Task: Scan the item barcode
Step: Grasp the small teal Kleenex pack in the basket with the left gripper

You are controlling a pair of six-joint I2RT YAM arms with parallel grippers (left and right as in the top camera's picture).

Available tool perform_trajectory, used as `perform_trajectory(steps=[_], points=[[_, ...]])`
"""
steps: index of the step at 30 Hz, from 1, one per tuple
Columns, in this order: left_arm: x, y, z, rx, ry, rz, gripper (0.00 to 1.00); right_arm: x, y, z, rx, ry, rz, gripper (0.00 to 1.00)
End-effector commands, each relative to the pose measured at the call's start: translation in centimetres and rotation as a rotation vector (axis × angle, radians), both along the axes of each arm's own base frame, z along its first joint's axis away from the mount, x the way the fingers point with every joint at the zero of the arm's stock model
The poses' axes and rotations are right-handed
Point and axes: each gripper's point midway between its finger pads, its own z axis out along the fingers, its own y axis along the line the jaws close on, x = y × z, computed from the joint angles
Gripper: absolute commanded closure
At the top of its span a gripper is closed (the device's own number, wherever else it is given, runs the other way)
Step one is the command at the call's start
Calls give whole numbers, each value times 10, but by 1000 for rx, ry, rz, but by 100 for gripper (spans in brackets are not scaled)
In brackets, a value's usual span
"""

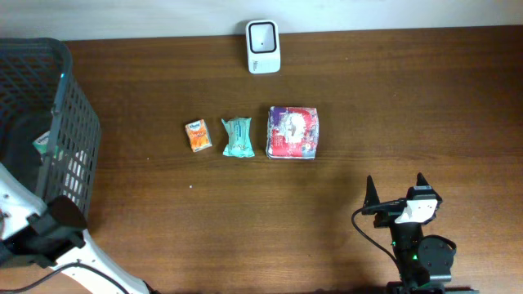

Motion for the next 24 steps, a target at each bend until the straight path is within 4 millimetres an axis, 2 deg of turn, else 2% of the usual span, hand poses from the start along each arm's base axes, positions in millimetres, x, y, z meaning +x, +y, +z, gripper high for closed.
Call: perform_trajectory(steps=[1,3,6,8,9,12,17,21,23,24], points=[[14,10,-75,-126,127,-137,2,0,1,-3,-3,5,1,1],[25,4,-111,-213,128,-236,2,0,1,-3,-3,5,1,1],[17,11,-171,-312,182,-212,5,0,1,-3,-3,5,1,1],[12,12,-201,-359,229,-208,5,0,1,-3,-3,5,1,1],[12,12,-209,-365,241,-217,5,0,1,-3,-3,5,1,1],[16,14,-238,-400,265,-225,16,0,1,-3,-3,5,1,1],[22,8,-279,-464,298,-280,12,0,1,-3,-3,5,1,1],[33,15,-308,-467,285,-275,16,0,1,-3,-3,5,1,1],[32,13,-325,-494,301,-276,38,0,1,-3,-3,5,1,1],[31,12,-329,-502,308,-275,56,0,1,-3,-3,5,1,1]])
